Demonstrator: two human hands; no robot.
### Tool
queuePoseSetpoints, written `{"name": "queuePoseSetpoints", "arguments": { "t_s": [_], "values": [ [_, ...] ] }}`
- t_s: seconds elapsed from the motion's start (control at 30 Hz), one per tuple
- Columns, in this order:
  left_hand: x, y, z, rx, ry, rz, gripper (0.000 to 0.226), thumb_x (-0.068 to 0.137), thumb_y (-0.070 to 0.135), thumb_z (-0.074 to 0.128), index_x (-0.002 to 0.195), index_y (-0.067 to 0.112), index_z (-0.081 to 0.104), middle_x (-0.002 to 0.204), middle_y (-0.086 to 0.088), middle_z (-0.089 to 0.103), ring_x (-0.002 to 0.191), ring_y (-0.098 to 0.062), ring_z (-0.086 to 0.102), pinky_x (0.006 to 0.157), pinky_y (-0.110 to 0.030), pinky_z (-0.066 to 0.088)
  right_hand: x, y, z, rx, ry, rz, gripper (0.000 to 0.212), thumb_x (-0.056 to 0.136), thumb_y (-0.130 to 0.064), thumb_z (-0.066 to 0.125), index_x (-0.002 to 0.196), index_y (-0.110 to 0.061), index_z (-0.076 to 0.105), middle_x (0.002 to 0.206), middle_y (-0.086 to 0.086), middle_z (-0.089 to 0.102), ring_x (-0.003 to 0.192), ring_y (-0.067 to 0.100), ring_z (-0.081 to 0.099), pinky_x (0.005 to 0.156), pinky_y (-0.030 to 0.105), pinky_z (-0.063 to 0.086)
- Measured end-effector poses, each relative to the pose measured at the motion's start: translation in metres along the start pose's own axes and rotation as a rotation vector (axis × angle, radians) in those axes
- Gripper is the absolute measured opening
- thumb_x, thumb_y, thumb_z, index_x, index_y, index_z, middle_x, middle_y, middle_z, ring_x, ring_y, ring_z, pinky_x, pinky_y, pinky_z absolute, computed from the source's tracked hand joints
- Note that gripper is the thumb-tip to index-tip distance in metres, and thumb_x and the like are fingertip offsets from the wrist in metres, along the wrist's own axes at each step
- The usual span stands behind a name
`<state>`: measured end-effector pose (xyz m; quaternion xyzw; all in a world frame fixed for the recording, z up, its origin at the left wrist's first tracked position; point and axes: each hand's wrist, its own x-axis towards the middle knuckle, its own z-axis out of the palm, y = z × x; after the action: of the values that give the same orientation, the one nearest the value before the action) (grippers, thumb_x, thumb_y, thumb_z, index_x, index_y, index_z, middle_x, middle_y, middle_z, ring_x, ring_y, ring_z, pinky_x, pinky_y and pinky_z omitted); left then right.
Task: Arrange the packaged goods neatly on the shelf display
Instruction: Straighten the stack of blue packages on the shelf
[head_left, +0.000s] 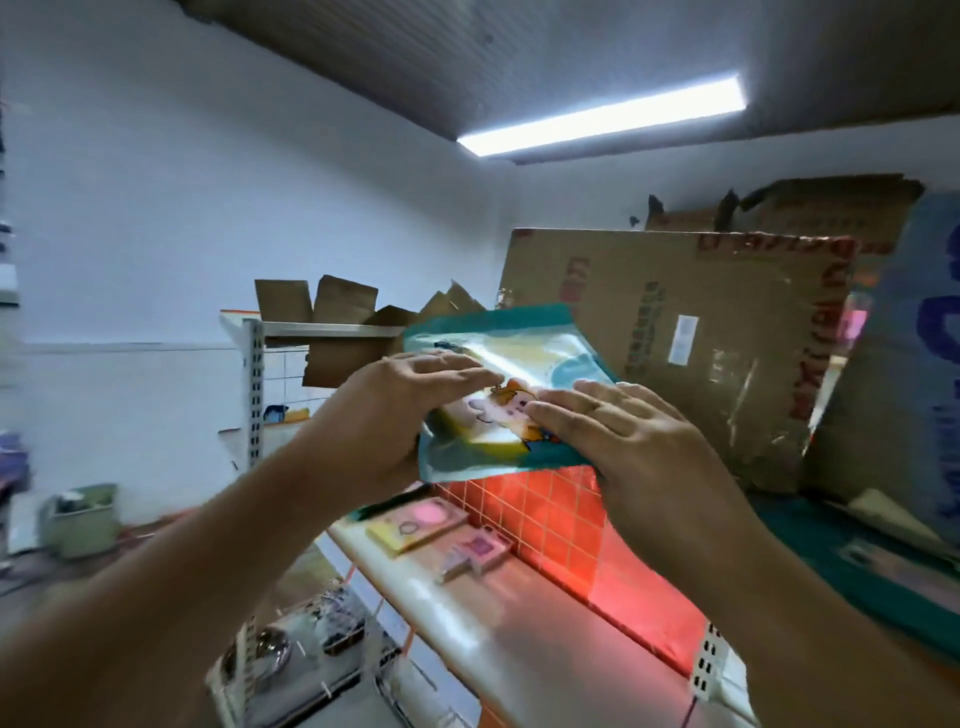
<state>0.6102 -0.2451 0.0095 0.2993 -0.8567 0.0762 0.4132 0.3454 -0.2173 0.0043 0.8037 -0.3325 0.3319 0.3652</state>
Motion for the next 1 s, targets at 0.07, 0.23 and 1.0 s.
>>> {"name": "queuePoseSetpoints", "arguments": {
  "t_s": [0.07,0.23,1.0],
  "values": [
    [-0.013,-0.015,-0.008,0.124,-0.049,0.049,0.063,0.083,0.057,0.071,0.136,0.023,0.064,0.140,0.012,0.059,0.131,0.004,0.049,0.113,-0.016,0.037,0.014,-0.015,0.024,0.046,-0.011,0.002,0.044,0.091,-0.009,0.061,0.131,-0.027,0.064,0.134,-0.011,0.063,0.123,0.019,0.060,0.111,0.033,0.035],
    [-0.066,-0.062,-0.013,0.192,-0.188,0.008,0.063,0.091,0.064,0.058,0.146,0.034,0.052,0.148,0.020,0.051,0.143,-0.007,0.041,0.117,-0.041,0.038,0.035,-0.061,0.091,0.090,-0.088,0.009,0.052,0.085,-0.012,0.048,0.131,-0.029,0.064,0.135,-0.011,0.063,0.125,0.020,0.060,0.106,0.045,0.047],
    [-0.097,-0.308,0.076,0.423,-0.483,-0.115,0.051,0.102,0.035,0.034,0.151,0.050,0.032,0.149,0.022,0.048,0.136,-0.003,0.047,0.109,-0.034,0.047,0.039,-0.061,0.398,0.409,-0.151,0.117,0.064,0.062,-0.005,0.089,0.120,-0.027,0.072,0.120,-0.007,0.071,0.109,0.022,0.070,0.077,0.046,0.062]
  ]
}}
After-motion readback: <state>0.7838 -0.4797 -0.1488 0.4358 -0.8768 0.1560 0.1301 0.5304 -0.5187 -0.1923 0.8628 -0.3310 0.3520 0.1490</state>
